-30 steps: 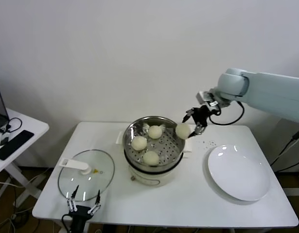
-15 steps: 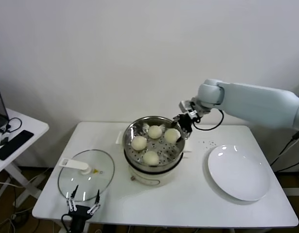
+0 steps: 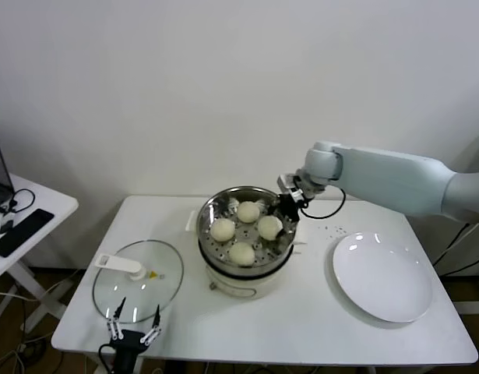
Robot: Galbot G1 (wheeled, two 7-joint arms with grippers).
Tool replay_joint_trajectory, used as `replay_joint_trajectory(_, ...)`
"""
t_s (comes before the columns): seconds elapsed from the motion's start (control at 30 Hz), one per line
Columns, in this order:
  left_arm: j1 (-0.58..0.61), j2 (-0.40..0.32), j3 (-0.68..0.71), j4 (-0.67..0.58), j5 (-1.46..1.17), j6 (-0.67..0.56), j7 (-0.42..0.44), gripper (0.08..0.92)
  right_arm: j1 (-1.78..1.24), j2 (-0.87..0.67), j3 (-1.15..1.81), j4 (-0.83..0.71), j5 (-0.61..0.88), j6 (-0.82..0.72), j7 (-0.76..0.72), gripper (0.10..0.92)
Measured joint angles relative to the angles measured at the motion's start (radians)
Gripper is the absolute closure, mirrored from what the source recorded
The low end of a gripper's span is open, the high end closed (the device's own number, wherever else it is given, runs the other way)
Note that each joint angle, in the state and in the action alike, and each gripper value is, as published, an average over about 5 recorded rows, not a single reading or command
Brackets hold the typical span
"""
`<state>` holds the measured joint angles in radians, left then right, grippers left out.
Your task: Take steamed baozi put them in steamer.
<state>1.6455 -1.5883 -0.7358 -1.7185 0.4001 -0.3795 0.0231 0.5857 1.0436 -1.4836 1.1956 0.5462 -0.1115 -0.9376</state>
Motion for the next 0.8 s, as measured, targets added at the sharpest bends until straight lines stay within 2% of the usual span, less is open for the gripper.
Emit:
replay_joint_trajectory(0.27,0.0,0.0,-0.002,0.001,0.0,-0.001,-0.001,0.177,-0.014,0.02,0.003,-0.015,-0.013,0.002,0.0,0.322)
replay_joint_trajectory(0.53,-0.001,0.0,-0.003,0.002,0.0,-0.001,0.0,0.177,-0.008,0.029,0.0,-0.027,-0.016,0.013,-0.013,0.208)
replay_joint_trajectory(0.8,-0.002,0.0,-0.004,0.002,0.0,-0.001,0.001,0.177,0.016,0.018,0.001,-0.036,0.005,0.032,-0.038,0.203)
